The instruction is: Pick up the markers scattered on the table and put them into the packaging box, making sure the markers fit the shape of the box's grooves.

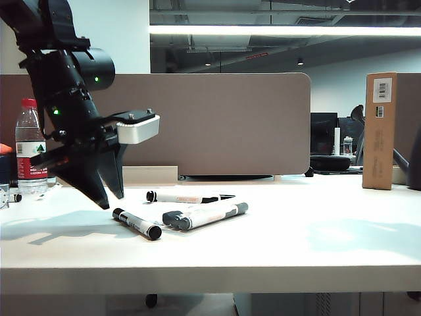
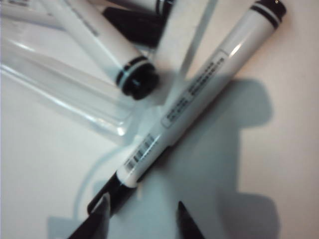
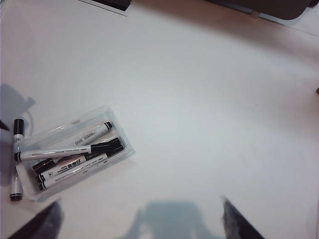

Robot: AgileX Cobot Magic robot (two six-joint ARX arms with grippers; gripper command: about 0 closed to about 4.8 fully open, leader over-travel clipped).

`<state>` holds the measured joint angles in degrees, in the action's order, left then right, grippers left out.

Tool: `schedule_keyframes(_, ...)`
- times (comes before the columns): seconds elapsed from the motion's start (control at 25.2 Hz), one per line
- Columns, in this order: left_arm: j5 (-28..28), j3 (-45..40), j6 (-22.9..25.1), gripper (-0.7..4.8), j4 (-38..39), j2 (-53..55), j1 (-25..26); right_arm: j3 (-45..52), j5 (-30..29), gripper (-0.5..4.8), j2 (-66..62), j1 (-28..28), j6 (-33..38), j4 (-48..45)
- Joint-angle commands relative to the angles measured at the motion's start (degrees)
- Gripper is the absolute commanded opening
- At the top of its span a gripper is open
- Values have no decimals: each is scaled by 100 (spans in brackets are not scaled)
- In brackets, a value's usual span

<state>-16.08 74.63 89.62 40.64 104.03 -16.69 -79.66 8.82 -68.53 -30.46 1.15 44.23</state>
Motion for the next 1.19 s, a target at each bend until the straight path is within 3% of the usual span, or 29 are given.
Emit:
schedule_keyframes(0.04,-70,26,103,172,-76,44,-7,-20,-17,414,37,-4,-13,-68)
schedule_keyframes(0.32,-111,26,160,172,-525,151,-9,-20,-15,414,37,-4,-74,-79)
schedule_keyframes(1.03,0,28,210,145,-459,590,-133,-20,-149,414,37,-2,-120,-240)
schedule_keyframes(1.19,68,33,188,61,-461,592,-162,-20,-146,414,55,-2,-120,-229)
